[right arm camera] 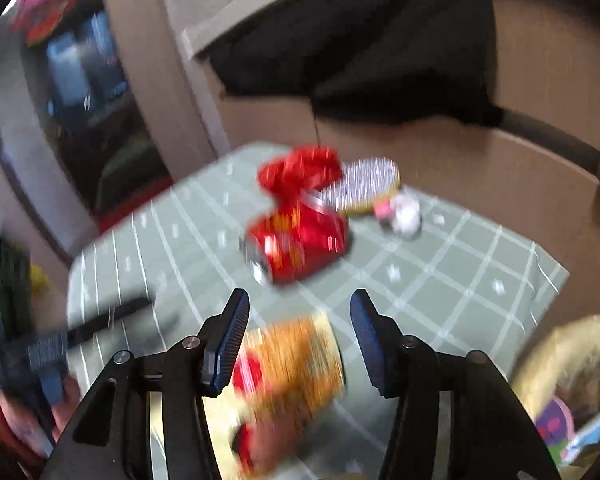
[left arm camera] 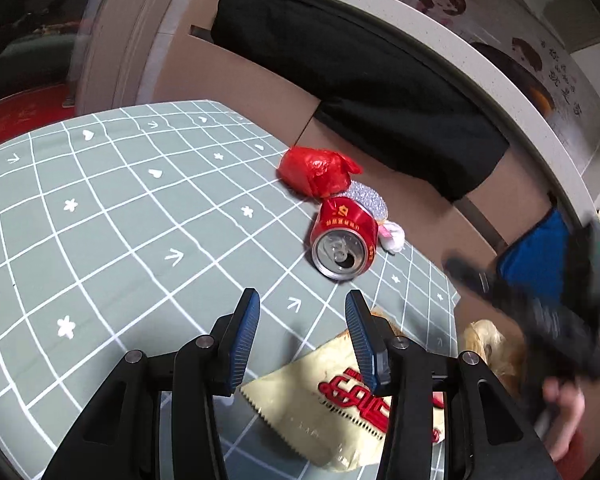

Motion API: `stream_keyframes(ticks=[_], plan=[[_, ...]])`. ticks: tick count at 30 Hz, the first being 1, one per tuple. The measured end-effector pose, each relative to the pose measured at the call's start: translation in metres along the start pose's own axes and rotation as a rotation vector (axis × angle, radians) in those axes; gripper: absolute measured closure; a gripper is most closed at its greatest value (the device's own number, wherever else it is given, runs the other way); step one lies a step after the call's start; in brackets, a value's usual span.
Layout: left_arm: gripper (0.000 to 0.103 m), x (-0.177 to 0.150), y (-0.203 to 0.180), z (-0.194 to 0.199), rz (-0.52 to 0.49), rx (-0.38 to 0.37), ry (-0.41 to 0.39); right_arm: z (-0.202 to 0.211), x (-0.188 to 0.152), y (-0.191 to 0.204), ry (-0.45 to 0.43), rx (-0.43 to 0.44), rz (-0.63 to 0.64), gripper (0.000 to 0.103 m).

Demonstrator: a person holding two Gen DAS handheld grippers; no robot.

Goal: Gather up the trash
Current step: 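Grasp the cream snack bag with the left gripper while right gripper grasps the red can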

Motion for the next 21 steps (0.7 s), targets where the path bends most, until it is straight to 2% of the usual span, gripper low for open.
stream_keyframes(ticks=[2, 5, 8, 12, 15, 18, 21], plan=[[0.057, -0.003, 0.002, -0.001, -0.002, -0.015, 0.028, -0.021, 0.019, -0.003, -0.017, 0.013, -0.047, 0.052], [0.057, -0.007, 0.007, -0.002, -0.002, -0.028, 0.057, -0.064, 0.034, -0.011, 0.028, 0.028, -0.055, 0.052], [0.057, -0.010, 0.009, -0.001, -0.016, -0.043, 0.074, -0.100, 0.043, -0.019, 0.073, 0.043, -0.012, 0.052], [0.057, -0.014, 0.008, -0.005, -0.030, -0.065, 0.101, -0.130, 0.053, -0.027, 0.102, 0.013, 0.052, 0.050], [0.057, -0.015, 0.004, -0.009, -0.039, -0.072, 0.114, -0.152, 0.049, -0.026, 0.179, 0.037, 0.050, 0.053], [0.057, -0.016, 0.001, -0.011, -0.049, -0.077, 0.122, -0.150, 0.040, -0.026, 0.205, 0.053, 0.014, 0.055], [0.057, -0.019, -0.004, -0.017, -0.075, -0.079, 0.145, -0.127, 0.029, -0.034, 0.194, -0.010, -0.026, 0.055]])
Point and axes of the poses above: each gripper's, at about its wrist camera, not at the fingertips, and z roughly against the way its jaws point, y to its left, x to its top, the point moved 7 cm from there along -z, roughly the way its jaws point, and after that the axes turned 2 degrees about x, right-handed, at the moved point
